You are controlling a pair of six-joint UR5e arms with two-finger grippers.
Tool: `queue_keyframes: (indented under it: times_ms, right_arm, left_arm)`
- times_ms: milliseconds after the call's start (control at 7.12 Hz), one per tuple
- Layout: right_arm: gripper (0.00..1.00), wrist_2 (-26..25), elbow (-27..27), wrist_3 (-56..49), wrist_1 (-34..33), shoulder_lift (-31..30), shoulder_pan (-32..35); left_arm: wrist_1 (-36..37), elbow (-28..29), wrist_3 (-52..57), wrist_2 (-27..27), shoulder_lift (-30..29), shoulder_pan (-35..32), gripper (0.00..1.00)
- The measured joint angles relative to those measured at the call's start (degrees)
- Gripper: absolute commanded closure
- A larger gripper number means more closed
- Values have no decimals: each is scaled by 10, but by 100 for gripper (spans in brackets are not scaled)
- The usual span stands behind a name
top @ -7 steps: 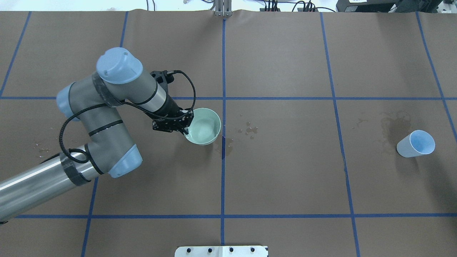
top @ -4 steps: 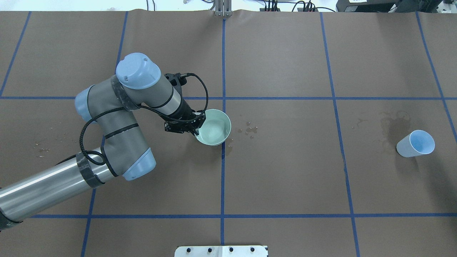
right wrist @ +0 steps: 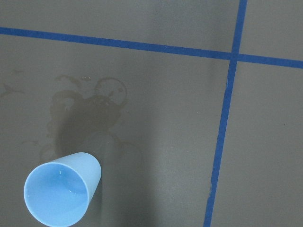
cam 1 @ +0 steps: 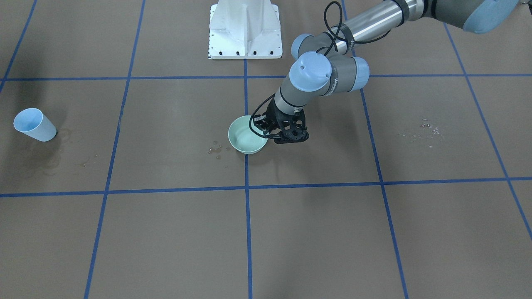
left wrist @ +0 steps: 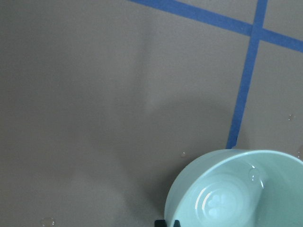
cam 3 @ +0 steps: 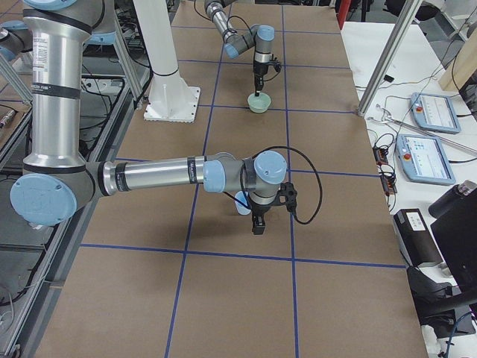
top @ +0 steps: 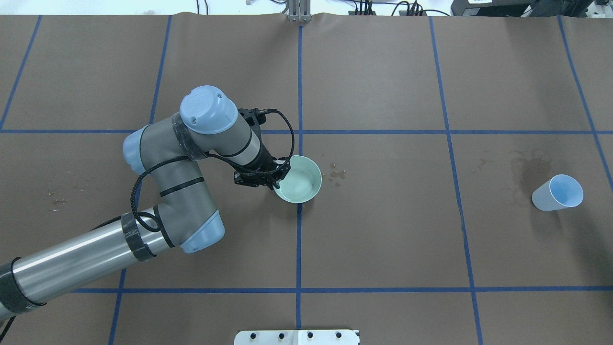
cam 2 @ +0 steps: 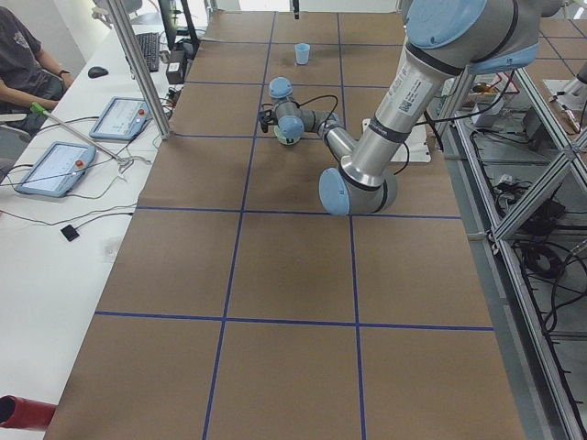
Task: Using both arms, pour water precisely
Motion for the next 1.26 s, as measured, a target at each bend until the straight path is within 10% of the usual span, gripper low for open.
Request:
queue_keyframes:
  times_ms: [140, 702, 1264]
  right_arm:
    - [0, 0, 0, 1, 0, 0, 0]
    - [1, -2, 4, 14, 71, -8, -9]
    - [0, -20, 3, 125, 382, -78, -106]
  left_arm:
    - [0, -5, -2, 0, -1, 0, 1]
    - [16, -124, -16, -6, 54, -23, 0]
    - [24, -156, -17, -5, 78, -29, 0]
